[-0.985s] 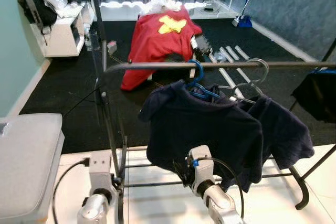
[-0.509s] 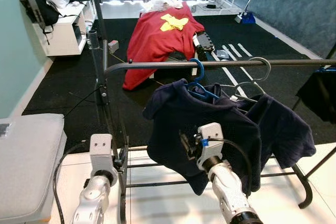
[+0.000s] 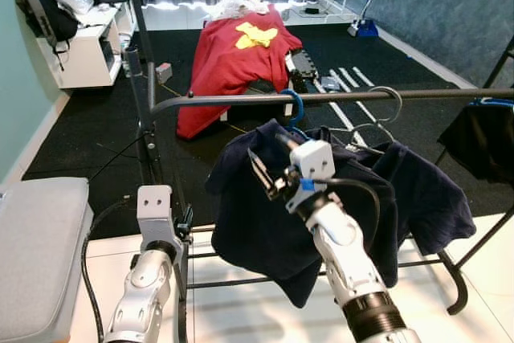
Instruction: Hang hanger
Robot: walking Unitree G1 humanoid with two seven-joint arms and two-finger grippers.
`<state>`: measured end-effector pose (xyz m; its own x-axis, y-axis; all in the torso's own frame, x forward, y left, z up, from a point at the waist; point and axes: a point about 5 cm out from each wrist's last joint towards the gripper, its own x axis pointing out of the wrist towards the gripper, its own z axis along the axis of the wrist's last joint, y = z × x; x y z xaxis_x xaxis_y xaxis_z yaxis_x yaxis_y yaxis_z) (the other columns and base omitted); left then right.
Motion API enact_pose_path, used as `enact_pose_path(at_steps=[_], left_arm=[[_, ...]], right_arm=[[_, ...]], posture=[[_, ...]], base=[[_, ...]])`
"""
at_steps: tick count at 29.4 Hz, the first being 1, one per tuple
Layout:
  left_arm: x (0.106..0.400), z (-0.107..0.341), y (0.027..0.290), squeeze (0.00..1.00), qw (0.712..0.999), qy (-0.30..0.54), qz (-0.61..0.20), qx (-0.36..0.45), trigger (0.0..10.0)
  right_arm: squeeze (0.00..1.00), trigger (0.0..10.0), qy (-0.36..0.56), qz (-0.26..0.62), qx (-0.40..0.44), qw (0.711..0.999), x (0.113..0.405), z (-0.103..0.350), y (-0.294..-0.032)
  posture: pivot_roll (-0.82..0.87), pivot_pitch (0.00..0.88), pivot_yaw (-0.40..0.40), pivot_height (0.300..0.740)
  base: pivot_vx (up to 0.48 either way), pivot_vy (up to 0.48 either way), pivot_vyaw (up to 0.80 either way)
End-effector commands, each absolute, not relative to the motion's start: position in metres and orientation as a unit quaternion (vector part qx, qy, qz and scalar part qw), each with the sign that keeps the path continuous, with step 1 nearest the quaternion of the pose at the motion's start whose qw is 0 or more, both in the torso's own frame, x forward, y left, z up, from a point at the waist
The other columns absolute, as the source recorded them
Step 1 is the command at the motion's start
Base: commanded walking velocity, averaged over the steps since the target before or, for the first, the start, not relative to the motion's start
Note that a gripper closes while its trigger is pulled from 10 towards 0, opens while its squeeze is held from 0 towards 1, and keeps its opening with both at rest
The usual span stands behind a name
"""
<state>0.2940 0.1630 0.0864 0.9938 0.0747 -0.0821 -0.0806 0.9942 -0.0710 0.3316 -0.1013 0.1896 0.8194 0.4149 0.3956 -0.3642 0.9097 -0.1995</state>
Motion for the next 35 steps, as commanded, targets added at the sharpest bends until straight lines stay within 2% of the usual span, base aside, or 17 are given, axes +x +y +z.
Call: enact_pose_path(at_steps=[1, 2, 3, 5, 6, 8, 18, 29, 35], left_arm=[[0.292, 0.087, 0.169, 0.00, 0.997, 0.043, 0.050, -0.028, 10.0], [0.292, 0.088, 0.171, 0.00, 0.997, 0.042, 0.056, -0.028, 10.0], [0.291, 0.089, 0.173, 0.00, 0.997, 0.043, 0.061, -0.029, 10.0], [0.291, 0.090, 0.174, 0.00, 0.996, 0.044, 0.065, -0.030, 10.0], [0.291, 0.090, 0.174, 0.00, 0.996, 0.046, 0.067, -0.031, 10.0], [0.290, 0.092, 0.174, 0.00, 0.996, 0.050, 0.065, -0.027, 10.0], [0.290, 0.099, 0.182, 0.00, 0.997, 0.044, 0.063, -0.017, 10.0], [0.290, 0.102, 0.180, 0.00, 0.997, 0.046, 0.056, -0.001, 10.0], [0.292, 0.105, 0.183, 0.00, 0.997, 0.046, 0.058, 0.005, 10.0]], right_arm=[[1.00, 10.0, -0.235, 0.183, -0.064, 0.952, 0.333, 0.202, -0.107], [0.75, 10.0, -0.247, 0.171, -0.068, 0.951, 0.333, 0.209, -0.110], [0.30, 10.0, -0.259, 0.155, -0.081, 0.950, 0.333, 0.214, -0.112], [0.30, 10.0, -0.267, 0.146, -0.089, 0.949, 0.333, 0.217, -0.113], [0.00, 10.0, -0.264, 0.130, -0.103, 0.950, 0.334, 0.217, -0.116], [0.00, 10.0, -0.235, 0.100, -0.111, 0.960, 0.337, 0.212, -0.122], [0.00, 10.0, -0.149, 0.101, -0.052, 0.982, 0.345, 0.203, -0.130], [0.00, 10.0, -0.112, 0.129, -0.045, 0.984, 0.355, 0.202, -0.149], [0.00, 10.0, -0.104, 0.173, -0.064, 0.977, 0.363, 0.208, -0.154]], posture=[[0.04, 0.047, -0.088, 0.740], [0.04, 0.051, -0.089, 0.740], [0.04, 0.051, -0.089, 0.740], [0.04, 0.051, -0.089, 0.740], [0.05, 0.054, -0.090, 0.740], [0.05, 0.054, -0.090, 0.740], [0.06, 0.053, -0.081, 0.740], [0.06, 0.041, -0.077, 0.740], [0.06, 0.041, -0.072, 0.740]], base=[[0.000, 0.000, 0.00], [0.000, 0.000, 0.00], [0.000, 0.000, 0.00], [0.000, 0.000, 0.00], [0.000, 0.000, 0.00], [0.000, 0.000, 0.00], [0.000, 0.000, 0.00], [0.000, 0.000, 0.00], [0.000, 0.000, 0.00]])
